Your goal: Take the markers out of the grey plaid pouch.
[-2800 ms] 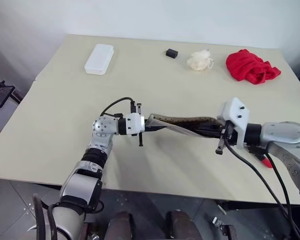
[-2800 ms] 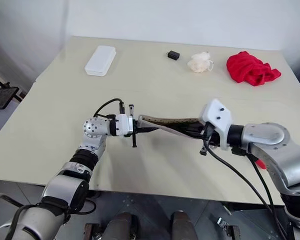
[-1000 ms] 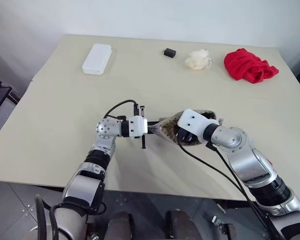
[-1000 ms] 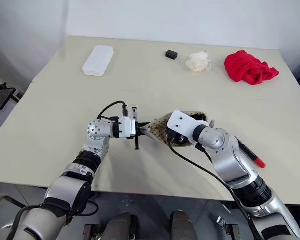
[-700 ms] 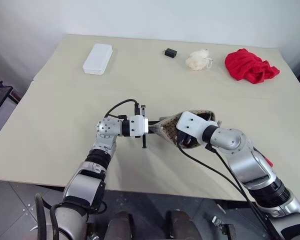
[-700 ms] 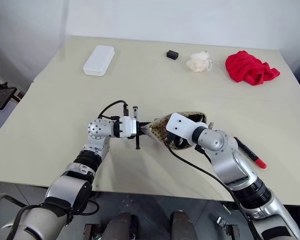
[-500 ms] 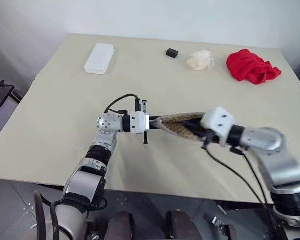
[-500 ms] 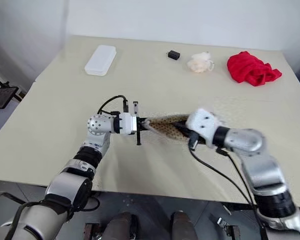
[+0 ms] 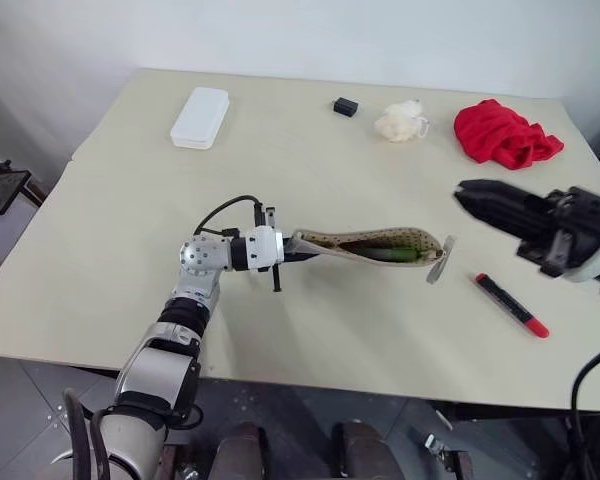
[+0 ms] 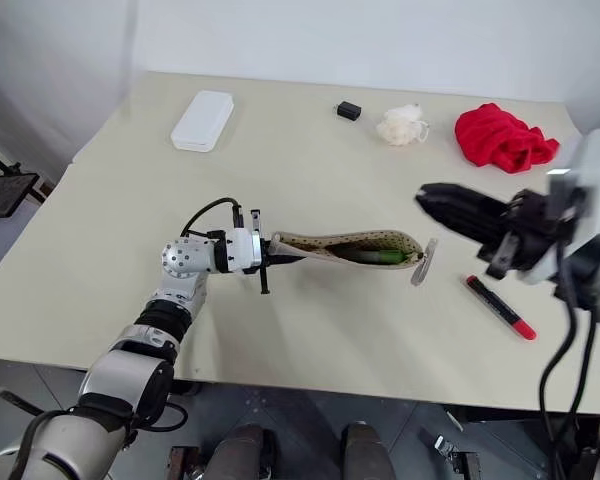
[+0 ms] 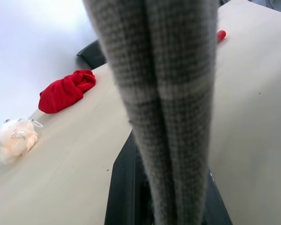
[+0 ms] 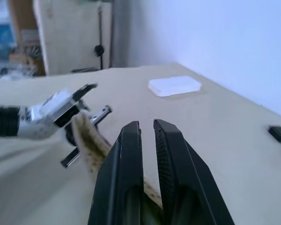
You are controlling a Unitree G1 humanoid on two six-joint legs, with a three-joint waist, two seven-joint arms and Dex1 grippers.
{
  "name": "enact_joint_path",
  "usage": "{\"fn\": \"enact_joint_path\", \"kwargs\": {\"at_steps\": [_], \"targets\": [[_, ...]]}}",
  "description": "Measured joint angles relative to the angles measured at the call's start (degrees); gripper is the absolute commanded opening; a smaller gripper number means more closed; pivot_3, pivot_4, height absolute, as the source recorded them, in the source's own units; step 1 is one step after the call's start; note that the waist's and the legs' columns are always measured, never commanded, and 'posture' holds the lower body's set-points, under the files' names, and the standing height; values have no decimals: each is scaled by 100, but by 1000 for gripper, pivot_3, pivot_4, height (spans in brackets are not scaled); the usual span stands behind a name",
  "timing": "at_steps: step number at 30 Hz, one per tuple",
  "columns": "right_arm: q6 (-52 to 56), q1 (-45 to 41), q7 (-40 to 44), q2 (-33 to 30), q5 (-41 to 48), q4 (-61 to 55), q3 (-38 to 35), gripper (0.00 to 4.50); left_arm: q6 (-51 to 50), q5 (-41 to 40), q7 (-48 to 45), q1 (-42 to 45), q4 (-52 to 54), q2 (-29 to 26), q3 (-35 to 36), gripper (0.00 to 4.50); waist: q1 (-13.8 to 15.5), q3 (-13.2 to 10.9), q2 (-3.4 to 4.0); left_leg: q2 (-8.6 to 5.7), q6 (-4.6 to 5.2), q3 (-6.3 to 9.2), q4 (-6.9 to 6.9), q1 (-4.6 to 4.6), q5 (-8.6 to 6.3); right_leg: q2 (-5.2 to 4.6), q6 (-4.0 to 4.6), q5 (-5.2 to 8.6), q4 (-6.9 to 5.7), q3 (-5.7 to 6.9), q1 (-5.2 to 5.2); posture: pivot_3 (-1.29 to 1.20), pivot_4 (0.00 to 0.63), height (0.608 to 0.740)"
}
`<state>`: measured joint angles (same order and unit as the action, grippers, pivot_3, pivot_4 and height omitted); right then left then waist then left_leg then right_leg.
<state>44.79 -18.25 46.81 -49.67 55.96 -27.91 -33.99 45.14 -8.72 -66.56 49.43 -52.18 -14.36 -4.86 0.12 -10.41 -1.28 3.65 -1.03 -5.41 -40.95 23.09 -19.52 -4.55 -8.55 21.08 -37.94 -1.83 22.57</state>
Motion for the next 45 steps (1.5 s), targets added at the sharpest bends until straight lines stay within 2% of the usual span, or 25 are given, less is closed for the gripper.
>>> {"fn": "enact_joint_path", "kwargs": {"at_steps": [3,6,9,12,16,20,23,27,34,38,41,45], "targets": [[45,140,5,-224,-18,25,43,493,-16,-11,-16,-31,0,2,31,0,-9,0,0,2,0,0,1,0,0,2,0,0,0,0,1,0,150,740],[45,186,-74,-351,-230,-175,680,493,-16,-9,-30,-28,0,61,26,0,-39,0,0,3,0,2,1,-2,0,3,0,0,-2,-7,4,0,150,740],[157,114,-162,-428,-278,-365,1134,1118,-17,-8,-45,-28,0,68,16,0,-22,0,0,2,0,7,0,-1,0,2,0,0,0,-6,4,0,150,740],[313,-87,-188,-636,-322,-590,1643,2035,-14,-6,-64,-26,-4,62,13,0,-20,0,0,3,1,11,0,0,-1,0,0,0,0,-7,5,0,150,740],[816,-641,-465,-751,-505,-607,2506,2035,-14,-4,-68,-21,2,134,-32,0,-15,0,0,4,2,15,-1,1,-1,-1,0,-1,1,-6,6,0,150,740],[1092,-910,-681,-722,-761,-472,2967,2035,-18,-5,-69,-23,8,144,-46,0,-20,0,0,3,5,16,0,6,-3,-4,0,-1,3,-7,12,0,150,740],[1306,-1107,-902,-561,-822,-258,3043,1449,-20,-5,-68,-24,21,174,-70,0,-21,0,0,4,5,15,1,6,-3,-4,0,-1,1,-8,14,0,150,740],[1555,-1183,-1006,-272,-649,-87,3006,74,-34,-5,-67,-36,49,173,-70,0,-21,0,0,4,5,15,1,6,-3,-4,0,-1,0,-8,15,0,150,740],[1941,-1200,-1004,-128,-48,158,2567,15,-61,-6,-56,-54,222,179,-73,0,-14,0,0,4,5,15,0,8,-3,-4,0,-1,0,-7,14,0,150,740],[1893,-895,-689,-145,178,164,2353,15,-37,-9,-61,-51,287,213,-87,0,-15,0,0,3,6,14,1,8,-3,-4,0,-1,2,-7,14,0,150,740],[1470,-694,-361,-381,-148,91,2401,680,-34,-5,-63,-54,289,220,-119,0,-16,0,0,2,6,12,0,8,-3,-3,0,-1,2,-7,14,0,150,740],[821,-454,38,-551,-616,-5,2464,2042,-70,-5,-61,-60,237,155,-85,0,-21,0,0,2,6,10,1,7,-3,-1,0,-1,2,-7,14,0,150,740]]}}
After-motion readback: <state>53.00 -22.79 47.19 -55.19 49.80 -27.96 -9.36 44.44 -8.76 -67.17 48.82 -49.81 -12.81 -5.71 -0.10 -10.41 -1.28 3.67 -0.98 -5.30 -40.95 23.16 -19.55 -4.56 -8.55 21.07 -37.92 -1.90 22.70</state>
